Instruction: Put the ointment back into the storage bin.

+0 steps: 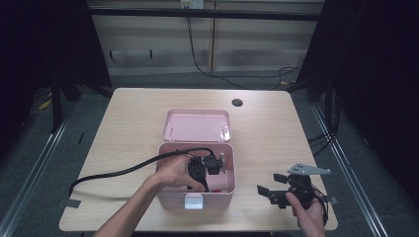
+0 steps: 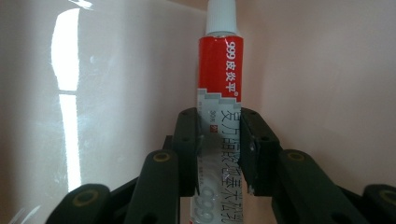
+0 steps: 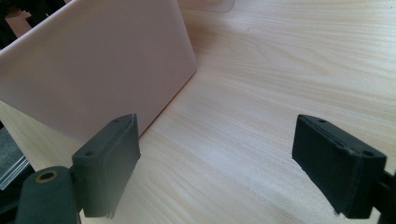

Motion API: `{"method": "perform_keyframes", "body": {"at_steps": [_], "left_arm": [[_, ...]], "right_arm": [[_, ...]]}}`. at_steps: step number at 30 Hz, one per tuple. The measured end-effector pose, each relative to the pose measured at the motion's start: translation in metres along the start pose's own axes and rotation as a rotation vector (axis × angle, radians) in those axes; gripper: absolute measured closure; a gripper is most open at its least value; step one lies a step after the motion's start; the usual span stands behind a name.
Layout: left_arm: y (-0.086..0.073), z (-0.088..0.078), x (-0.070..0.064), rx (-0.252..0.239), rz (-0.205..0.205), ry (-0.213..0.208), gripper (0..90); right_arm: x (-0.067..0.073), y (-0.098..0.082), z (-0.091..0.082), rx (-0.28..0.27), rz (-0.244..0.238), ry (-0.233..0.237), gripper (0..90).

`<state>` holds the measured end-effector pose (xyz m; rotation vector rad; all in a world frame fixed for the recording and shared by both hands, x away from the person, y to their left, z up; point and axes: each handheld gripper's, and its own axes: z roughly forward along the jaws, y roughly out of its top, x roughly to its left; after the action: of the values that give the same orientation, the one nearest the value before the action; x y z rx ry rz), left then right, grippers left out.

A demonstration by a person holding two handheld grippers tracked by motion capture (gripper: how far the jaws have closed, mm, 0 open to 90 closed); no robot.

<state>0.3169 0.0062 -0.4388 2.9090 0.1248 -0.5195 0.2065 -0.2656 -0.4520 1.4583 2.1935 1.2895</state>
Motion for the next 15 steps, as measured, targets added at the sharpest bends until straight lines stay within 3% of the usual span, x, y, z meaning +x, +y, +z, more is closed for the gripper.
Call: {"method": "perform_keyframes", "body": {"at_steps": [8,15], "left_arm": [[0.0,0.007,0.002,-0.002,-0.021,-0.013,70.2],[0.0,0.012,0.005,0.016,-0.015,-0.017,70.1]], "right_arm": [[0.0,0.0,0.0,0.002,0.001,-0.002,14.9],[0.0,0.0,0.0,0.004,0.003,-0.002,14.9]]}}
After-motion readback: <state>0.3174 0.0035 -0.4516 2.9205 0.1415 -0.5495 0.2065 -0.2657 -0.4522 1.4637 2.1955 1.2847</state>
